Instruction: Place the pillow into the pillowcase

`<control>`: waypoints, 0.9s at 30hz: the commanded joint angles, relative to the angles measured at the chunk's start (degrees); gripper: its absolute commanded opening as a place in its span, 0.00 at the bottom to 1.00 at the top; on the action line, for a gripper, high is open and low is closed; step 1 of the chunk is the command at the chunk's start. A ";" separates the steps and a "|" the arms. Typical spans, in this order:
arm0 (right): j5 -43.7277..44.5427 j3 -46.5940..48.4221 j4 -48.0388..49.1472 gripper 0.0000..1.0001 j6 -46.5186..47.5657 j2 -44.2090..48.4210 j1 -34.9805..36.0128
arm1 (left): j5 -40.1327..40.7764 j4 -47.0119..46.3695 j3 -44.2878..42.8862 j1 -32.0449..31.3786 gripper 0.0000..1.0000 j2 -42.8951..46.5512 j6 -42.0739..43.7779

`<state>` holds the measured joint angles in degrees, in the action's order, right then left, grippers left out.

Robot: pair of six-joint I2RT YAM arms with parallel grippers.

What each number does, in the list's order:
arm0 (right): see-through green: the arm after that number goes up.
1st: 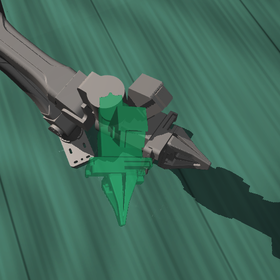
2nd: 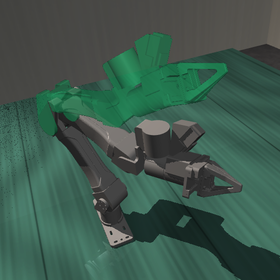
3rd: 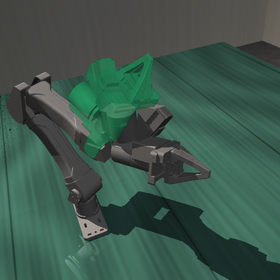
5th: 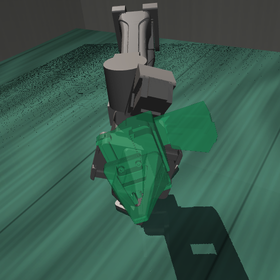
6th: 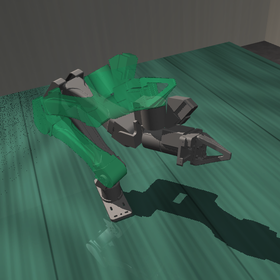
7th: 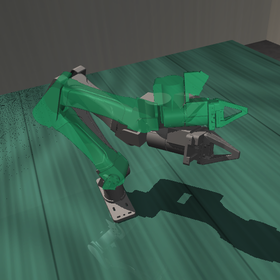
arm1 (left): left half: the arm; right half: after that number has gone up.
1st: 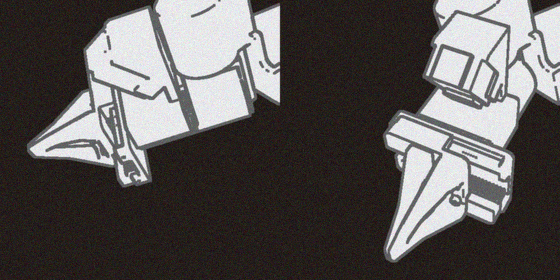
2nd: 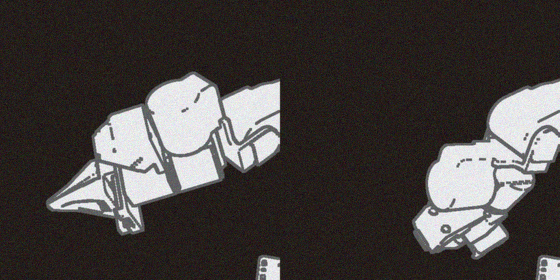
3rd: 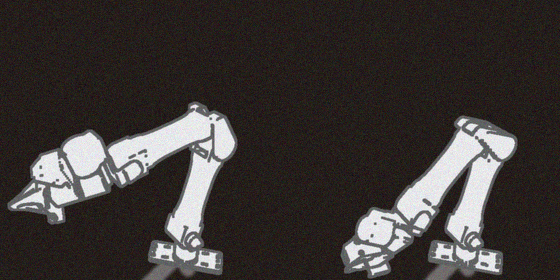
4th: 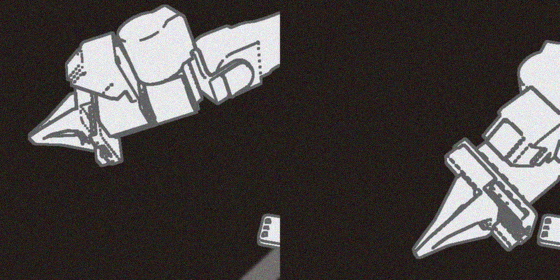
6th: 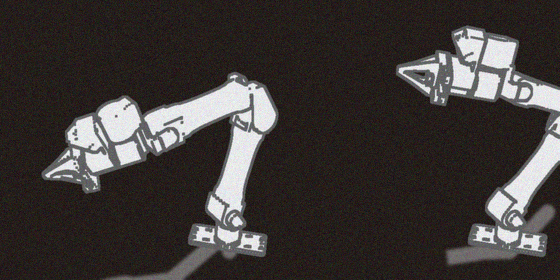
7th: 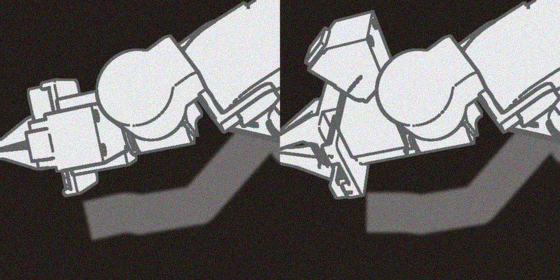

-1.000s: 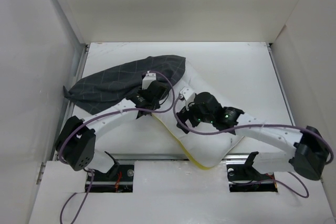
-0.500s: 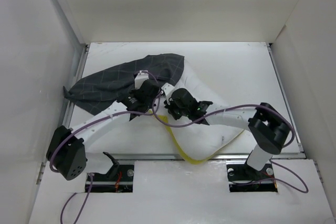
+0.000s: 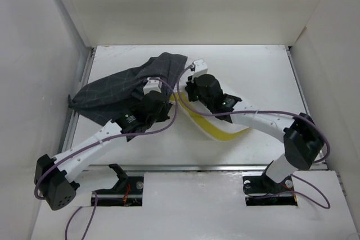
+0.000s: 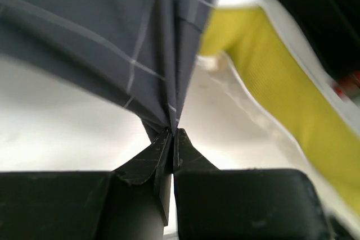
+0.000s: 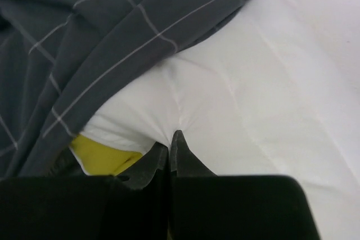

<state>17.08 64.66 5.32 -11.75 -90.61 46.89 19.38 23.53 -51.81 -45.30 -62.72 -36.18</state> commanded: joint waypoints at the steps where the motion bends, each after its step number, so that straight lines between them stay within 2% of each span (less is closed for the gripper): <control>1: 2.88 2.84 15.57 0.00 -5.03 3.77 -2.33 | -12.04 -2.41 1.53 -2.59 0.00 3.21 -0.82; 2: 2.87 2.84 16.81 0.00 -5.04 3.77 -2.33 | -14.52 -2.43 2.15 -2.60 0.00 3.22 0.05; 6: -0.12 -1.03 23.51 0.00 -7.41 1.32 -1.02 | -25.24 -13.23 1.63 -4.79 0.00 2.08 1.28; 8: 0.22 -4.45 27.09 0.00 -8.72 -0.43 0.56 | -30.33 -14.82 0.23 -5.32 0.00 0.68 2.43; 10: -0.46 -6.65 29.38 0.00 -10.22 -1.67 1.18 | -31.07 -14.22 -2.50 -6.03 0.03 -1.70 3.66; 11: -0.47 -9.01 31.48 0.00 -10.75 -1.68 1.70 | -31.67 -13.69 -3.20 -6.64 0.14 -2.31 3.66; 12: -1.08 -10.25 32.29 0.00 -10.75 -2.20 1.71 | -31.68 -12.90 -3.21 -6.64 0.37 -3.45 4.27; 13: -1.61 -11.30 32.29 0.00 -10.75 -2.20 1.71 | -31.68 -11.07 -4.08 -6.64 0.42 -3.46 4.28; 15: -3.54 -15.17 33.08 0.00 -10.75 0.15 1.71 | -29.32 -9.04 -4.79 -6.64 0.59 -4.08 4.90; 16: -4.24 -16.31 32.48 0.21 -10.75 1.13 1.71 | -28.52 -7.81 -6.09 -6.64 0.73 -4.08 4.90; 17: -5.82 -17.45 32.47 0.39 -10.75 2.01 1.71 | -27.39 -5.62 -6.72 -6.64 0.82 -3.56 4.90; 18: -5.83 -19.21 30.03 0.58 -10.75 3.06 1.71 | -24.50 -4.56 -7.33 -6.64 0.87 -3.55 4.90; 19: -5.83 -19.83 28.79 0.81 -11.36 4.90 1.71 | -22.82 -3.59 -8.12 -6.64 0.93 -2.16 4.90; 20: -5.83 -20.36 27.47 0.84 -11.37 5.87 1.71 | -21.06 -1.40 -9.87 -6.64 1.00 -2.14 4.90; 25: -2.06 -19.05 15.45 0.89 -11.98 10.44 -0.04 | -3.16 7.13 -17.26 -4.02 1.00 -2.14 1.13; 27: -2.05 -19.05 12.79 0.92 -13.48 12.90 -2.06 | 0.47 8.54 -20.24 -0.78 1.00 -4.07 -0.20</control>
<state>12.86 44.10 22.94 -23.38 -80.79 47.44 8.43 27.66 -67.20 -49.58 -66.98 -33.71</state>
